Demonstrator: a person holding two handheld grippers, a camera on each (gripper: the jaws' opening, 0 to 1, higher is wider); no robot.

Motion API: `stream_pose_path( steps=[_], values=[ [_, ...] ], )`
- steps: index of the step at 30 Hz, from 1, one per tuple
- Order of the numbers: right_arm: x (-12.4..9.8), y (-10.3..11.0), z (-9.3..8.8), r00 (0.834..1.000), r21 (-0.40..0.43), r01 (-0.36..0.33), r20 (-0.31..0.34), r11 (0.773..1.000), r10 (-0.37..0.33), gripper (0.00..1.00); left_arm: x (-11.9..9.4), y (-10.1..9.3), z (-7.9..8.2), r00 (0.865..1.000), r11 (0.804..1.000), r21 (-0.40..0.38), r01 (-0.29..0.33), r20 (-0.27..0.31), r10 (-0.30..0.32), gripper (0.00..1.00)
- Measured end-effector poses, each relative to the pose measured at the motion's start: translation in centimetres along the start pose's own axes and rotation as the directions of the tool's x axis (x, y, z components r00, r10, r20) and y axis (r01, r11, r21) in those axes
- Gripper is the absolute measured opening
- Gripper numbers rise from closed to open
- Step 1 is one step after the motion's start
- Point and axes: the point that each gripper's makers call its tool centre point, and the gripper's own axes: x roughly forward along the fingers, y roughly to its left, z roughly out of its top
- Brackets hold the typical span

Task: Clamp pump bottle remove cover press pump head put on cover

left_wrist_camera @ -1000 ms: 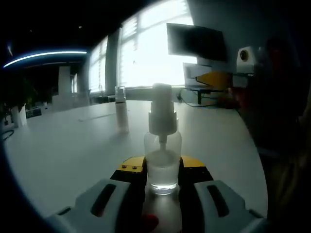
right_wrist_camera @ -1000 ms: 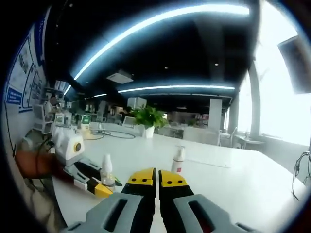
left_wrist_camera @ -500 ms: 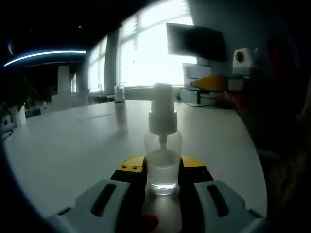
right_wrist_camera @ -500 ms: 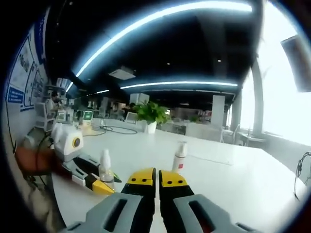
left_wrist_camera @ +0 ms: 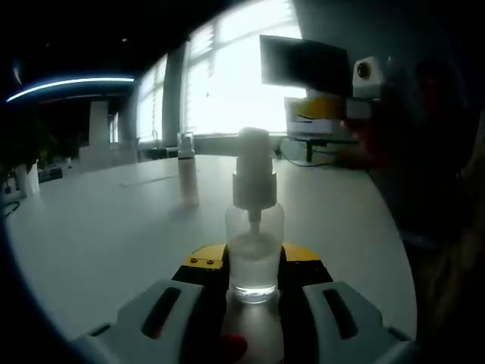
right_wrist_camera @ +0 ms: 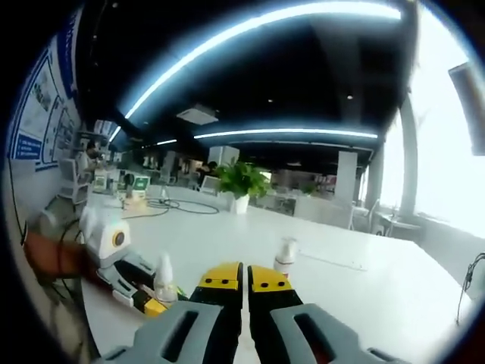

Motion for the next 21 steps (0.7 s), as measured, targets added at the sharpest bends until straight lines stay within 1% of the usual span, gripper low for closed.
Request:
stream_pose_path(
  steps=[6,10,11,14,16,18,19,21],
  values=[
    [0.2,0.9,0.9,0.999,-0.006,-0.034,-0.008,0.999,0.034,0.00,0.0,0.0,0.0,1.000,1.000,-0.004,0.001,-0.001,-0.001,0.16],
    [0.4,1.1,1.2,0.998,-0.039,-0.040,-0.055,0.998,0.037,0.00,0.0,0.0,0.0,1.000,1.000,-0.008,0.001,-0.002,-0.001,0.16],
    [0.4,1.3,1.5,0.997,-0.061,-0.053,-0.066,0.997,0.049,0.00,0.0,0.0,0.0,1.000,1.000,-0.009,0.000,-0.003,0.000,0.16],
    [0.5,1.6,2.2,0.994,-0.081,-0.073,-0.087,0.994,0.066,0.00,0.1,0.0,0.0,1.000,1.000,-0.012,0.000,-0.004,0.000,0.16],
    [0.6,1.9,2.4,0.990,-0.114,-0.097,-0.113,0.989,0.084,0.00,0.1,-0.1,0.0,1.000,1.000,-0.017,0.004,-0.005,-0.005,0.16],
    [0.8,2.1,2.7,0.988,-0.124,-0.105,-0.122,0.987,0.090,0.00,0.1,-0.1,0.0,1.000,1.000,-0.020,0.006,-0.005,-0.006,0.16],
    [0.9,2.4,2.8,0.986,-0.135,-0.119,-0.131,0.984,0.102,0.00,0.1,-0.1,0.0,1.000,1.000,-0.020,0.007,-0.005,-0.007,0.16],
    [1.2,2.7,2.8,0.982,-0.128,-0.142,-0.146,0.982,0.123,0.00,0.1,-0.1,0.0,1.000,1.000,-0.023,0.009,-0.005,-0.009,0.16]
  ],
)
